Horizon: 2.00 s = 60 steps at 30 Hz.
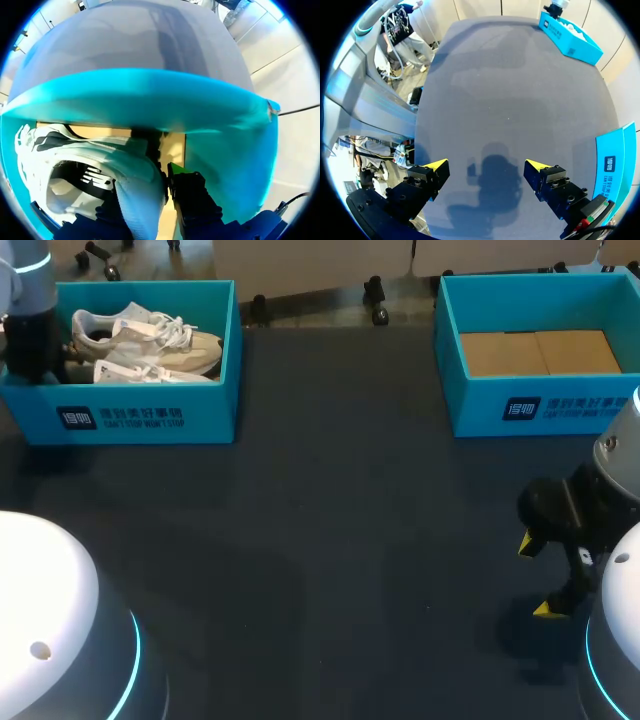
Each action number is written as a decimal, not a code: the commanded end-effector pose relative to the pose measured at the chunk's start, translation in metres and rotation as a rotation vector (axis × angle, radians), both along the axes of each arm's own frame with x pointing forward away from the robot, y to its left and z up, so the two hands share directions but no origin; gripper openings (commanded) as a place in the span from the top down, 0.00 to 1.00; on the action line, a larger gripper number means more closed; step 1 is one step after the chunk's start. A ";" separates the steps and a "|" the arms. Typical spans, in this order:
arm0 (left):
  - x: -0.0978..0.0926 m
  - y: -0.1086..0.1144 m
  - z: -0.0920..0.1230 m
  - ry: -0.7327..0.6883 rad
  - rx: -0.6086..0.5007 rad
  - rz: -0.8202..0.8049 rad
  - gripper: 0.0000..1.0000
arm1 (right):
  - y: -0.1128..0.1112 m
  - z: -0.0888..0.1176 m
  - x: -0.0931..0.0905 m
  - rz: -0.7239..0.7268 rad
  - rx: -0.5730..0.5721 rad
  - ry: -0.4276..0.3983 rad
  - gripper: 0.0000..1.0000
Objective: Take the shoe out of the shoebox, open the shoe tongue, remove and reinsert the insole, then place the shoe into the shoebox
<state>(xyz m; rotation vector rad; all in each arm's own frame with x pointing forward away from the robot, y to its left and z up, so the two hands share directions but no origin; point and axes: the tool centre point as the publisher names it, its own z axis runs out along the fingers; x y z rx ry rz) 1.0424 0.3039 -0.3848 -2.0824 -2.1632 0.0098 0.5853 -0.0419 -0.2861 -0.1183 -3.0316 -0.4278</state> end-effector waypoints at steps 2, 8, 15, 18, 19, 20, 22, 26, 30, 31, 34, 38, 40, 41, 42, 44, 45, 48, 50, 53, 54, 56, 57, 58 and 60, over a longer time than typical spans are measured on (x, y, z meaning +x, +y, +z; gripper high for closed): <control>-0.001 0.006 0.011 -0.001 -0.021 -0.001 1.00 | 0.000 -0.001 -0.001 0.001 -0.001 -0.001 0.00; -0.002 0.004 0.023 -0.007 -0.037 0.001 1.00 | 0.000 -0.001 -0.001 0.001 -0.001 -0.001 0.00; -0.002 -0.001 0.036 -0.017 -0.044 0.006 1.00 | 0.000 -0.001 -0.001 0.001 -0.001 -0.001 0.00; 0.000 -0.002 0.040 -0.015 -0.041 0.015 1.00 | 0.000 -0.001 -0.001 0.001 -0.001 -0.001 0.00; 0.000 -0.003 0.042 -0.016 -0.037 0.019 1.00 | 0.000 -0.001 -0.001 0.001 -0.001 -0.001 0.00; 0.001 -0.003 0.044 -0.018 -0.036 0.023 1.00 | 0.000 -0.001 -0.001 0.001 -0.001 -0.001 0.00; 0.003 -0.002 0.049 -0.016 -0.035 0.026 1.00 | 0.000 -0.001 -0.001 0.001 -0.001 -0.001 0.00; 0.006 -0.001 0.058 -0.013 -0.033 0.043 1.00 | 0.000 -0.001 -0.001 0.001 -0.001 -0.001 0.00; 0.008 -0.003 0.062 -0.019 -0.029 0.057 1.00 | 0.000 -0.001 -0.001 0.001 -0.001 -0.001 0.00; 0.008 -0.003 0.064 -0.020 -0.028 0.060 1.00 | 0.000 -0.001 -0.001 0.001 -0.001 -0.001 0.00; 0.010 -0.004 0.068 -0.022 -0.027 0.070 1.00 | 0.000 -0.001 -0.001 0.001 -0.001 -0.001 0.00; 0.012 -0.005 0.071 -0.023 -0.019 0.089 1.00 | 0.000 -0.001 -0.001 0.001 -0.001 -0.001 0.00; 0.013 -0.005 0.072 -0.021 -0.019 0.093 1.00 | 0.000 -0.001 -0.001 0.001 -0.001 -0.001 0.00; 0.014 -0.005 0.073 -0.022 -0.018 0.099 1.00 | 0.000 -0.001 -0.001 0.001 -0.001 -0.001 0.00; 0.014 -0.005 0.073 -0.022 -0.018 0.100 1.00 | 0.000 -0.001 -0.001 0.001 -0.001 -0.001 0.00; 0.016 -0.006 0.075 -0.025 -0.017 0.109 1.00 | 0.000 -0.001 -0.001 0.001 -0.001 -0.001 0.00; 0.016 -0.006 0.075 -0.025 -0.018 0.111 1.00 | 0.000 -0.001 -0.001 0.001 -0.001 -0.001 0.00; 0.018 -0.006 0.077 -0.030 -0.018 0.121 1.00 | 0.000 -0.001 -0.001 0.001 -0.001 -0.001 0.00; 0.020 -0.006 0.076 -0.031 -0.017 0.126 1.00 | 0.000 -0.001 -0.001 0.001 -0.001 -0.001 0.00; 0.022 -0.006 0.075 -0.030 -0.014 0.138 1.00 | 0.000 -0.001 -0.001 0.001 -0.001 -0.001 0.00; 0.023 -0.006 0.075 -0.030 -0.015 0.140 1.00 | 0.000 -0.001 -0.001 0.001 -0.001 -0.001 0.00; 0.025 -0.005 0.078 -0.030 -0.017 0.146 1.00 | 0.000 -0.001 -0.001 0.001 -0.001 -0.001 0.00; 0.025 -0.005 0.080 -0.030 -0.018 0.147 1.00 | 0.000 -0.001 -0.001 0.001 -0.001 -0.001 0.00; 0.025 -0.005 0.083 -0.031 -0.020 0.150 1.00 | 0.000 -0.001 -0.001 0.001 -0.001 -0.001 0.00; 0.026 -0.004 0.088 -0.035 -0.021 0.155 1.00 | 0.000 -0.001 -0.001 0.001 -0.001 -0.001 0.00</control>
